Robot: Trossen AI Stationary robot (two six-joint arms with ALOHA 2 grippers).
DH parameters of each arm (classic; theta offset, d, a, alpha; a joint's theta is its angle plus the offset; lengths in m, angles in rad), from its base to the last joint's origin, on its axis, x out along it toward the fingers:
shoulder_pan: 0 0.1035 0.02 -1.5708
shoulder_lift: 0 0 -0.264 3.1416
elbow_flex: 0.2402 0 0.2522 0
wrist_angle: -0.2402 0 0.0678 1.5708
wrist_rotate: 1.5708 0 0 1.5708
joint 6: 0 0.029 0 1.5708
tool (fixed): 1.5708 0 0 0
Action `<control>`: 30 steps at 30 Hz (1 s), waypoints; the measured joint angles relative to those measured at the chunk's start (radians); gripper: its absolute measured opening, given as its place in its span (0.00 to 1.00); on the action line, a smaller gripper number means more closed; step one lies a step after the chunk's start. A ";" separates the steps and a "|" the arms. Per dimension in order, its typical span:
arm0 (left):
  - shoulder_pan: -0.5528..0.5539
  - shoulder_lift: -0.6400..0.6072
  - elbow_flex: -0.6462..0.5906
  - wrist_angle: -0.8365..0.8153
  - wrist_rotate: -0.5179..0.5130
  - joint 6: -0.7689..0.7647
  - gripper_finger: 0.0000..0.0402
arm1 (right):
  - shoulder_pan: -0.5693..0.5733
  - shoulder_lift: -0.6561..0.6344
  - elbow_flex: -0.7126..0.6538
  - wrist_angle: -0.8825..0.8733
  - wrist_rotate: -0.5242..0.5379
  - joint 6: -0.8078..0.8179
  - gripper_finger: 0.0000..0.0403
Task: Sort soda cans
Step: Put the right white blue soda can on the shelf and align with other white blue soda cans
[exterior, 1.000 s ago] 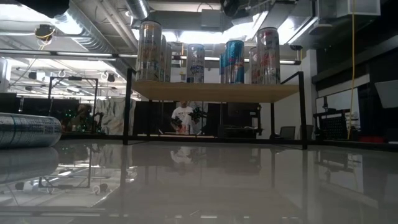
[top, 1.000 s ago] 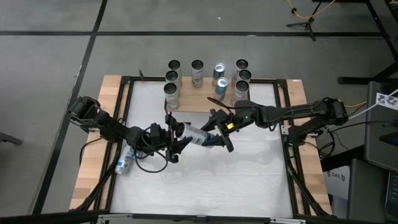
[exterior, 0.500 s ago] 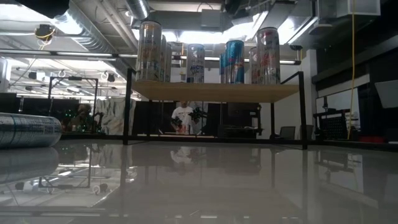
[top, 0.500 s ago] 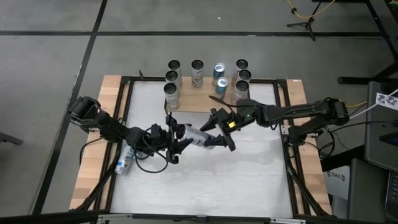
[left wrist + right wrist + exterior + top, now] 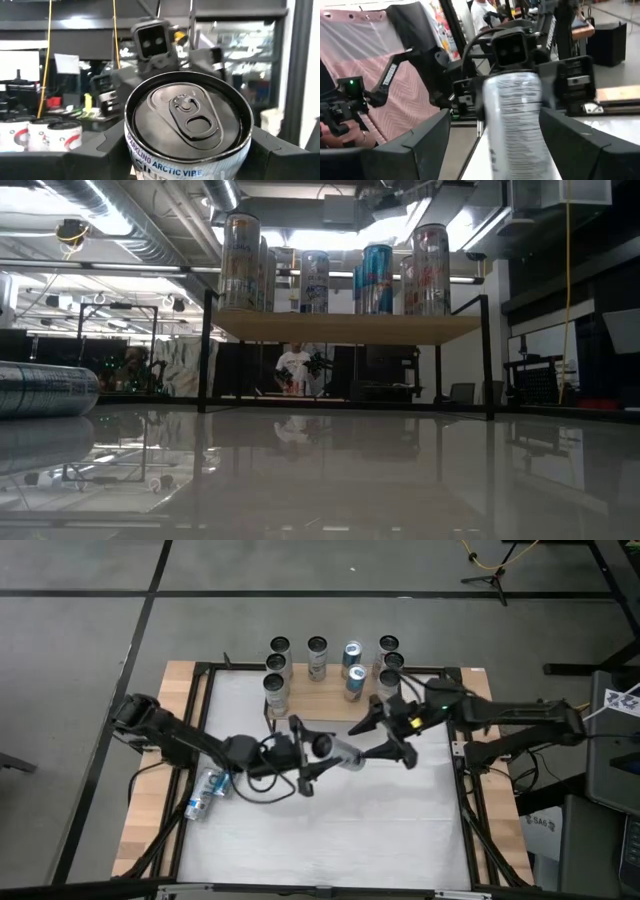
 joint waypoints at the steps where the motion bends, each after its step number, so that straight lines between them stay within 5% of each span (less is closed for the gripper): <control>1: 0.012 -0.005 0.024 -0.052 0.005 0.000 0.60 | 0.001 -0.019 0.000 -0.018 -0.001 -0.015 0.74; 7: 0.104 -0.025 0.138 -0.305 0.057 -0.056 0.60 | 0.001 -0.124 0.000 -0.121 0.051 -0.092 0.74; 16: 0.275 -0.024 0.154 -0.505 0.080 -0.176 0.60 | 0.001 -0.175 0.000 -0.257 0.102 -0.121 0.74; 30: 0.461 -0.025 0.154 -0.626 0.287 -0.220 0.60 | 0.002 -0.173 -0.001 -0.313 0.102 -0.123 0.74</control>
